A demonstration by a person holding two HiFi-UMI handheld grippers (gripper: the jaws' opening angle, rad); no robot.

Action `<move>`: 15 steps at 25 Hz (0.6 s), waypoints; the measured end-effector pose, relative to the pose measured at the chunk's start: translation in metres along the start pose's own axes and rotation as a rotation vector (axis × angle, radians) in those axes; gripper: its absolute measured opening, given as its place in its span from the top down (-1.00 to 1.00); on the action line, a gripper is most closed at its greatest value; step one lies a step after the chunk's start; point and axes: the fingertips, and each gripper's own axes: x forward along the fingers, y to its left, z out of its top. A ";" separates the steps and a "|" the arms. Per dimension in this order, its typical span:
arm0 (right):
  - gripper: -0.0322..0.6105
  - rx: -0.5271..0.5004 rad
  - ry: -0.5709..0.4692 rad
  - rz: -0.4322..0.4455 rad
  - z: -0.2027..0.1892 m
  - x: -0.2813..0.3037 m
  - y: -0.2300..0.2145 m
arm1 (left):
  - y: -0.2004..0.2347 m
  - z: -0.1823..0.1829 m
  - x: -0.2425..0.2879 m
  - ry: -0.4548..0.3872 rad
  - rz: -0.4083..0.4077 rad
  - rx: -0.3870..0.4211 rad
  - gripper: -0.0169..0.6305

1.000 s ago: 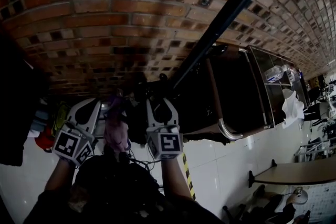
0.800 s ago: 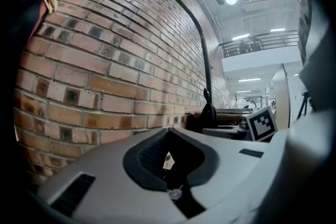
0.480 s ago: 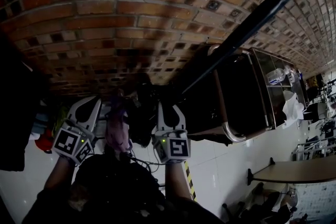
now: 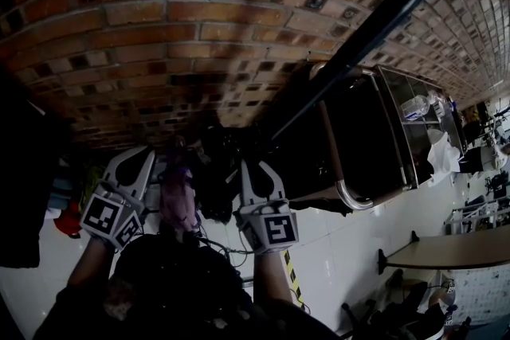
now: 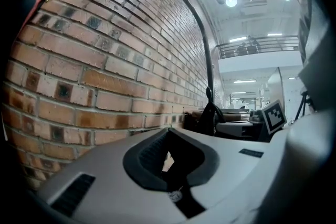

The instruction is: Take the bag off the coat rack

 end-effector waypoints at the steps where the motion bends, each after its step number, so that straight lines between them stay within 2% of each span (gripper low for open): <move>1: 0.76 0.004 -0.005 0.008 0.003 -0.002 0.002 | 0.000 0.001 0.000 -0.002 0.000 0.001 0.84; 15: 0.78 0.058 -0.135 0.059 0.063 -0.011 0.012 | 0.007 0.010 0.007 -0.014 -0.012 0.006 0.84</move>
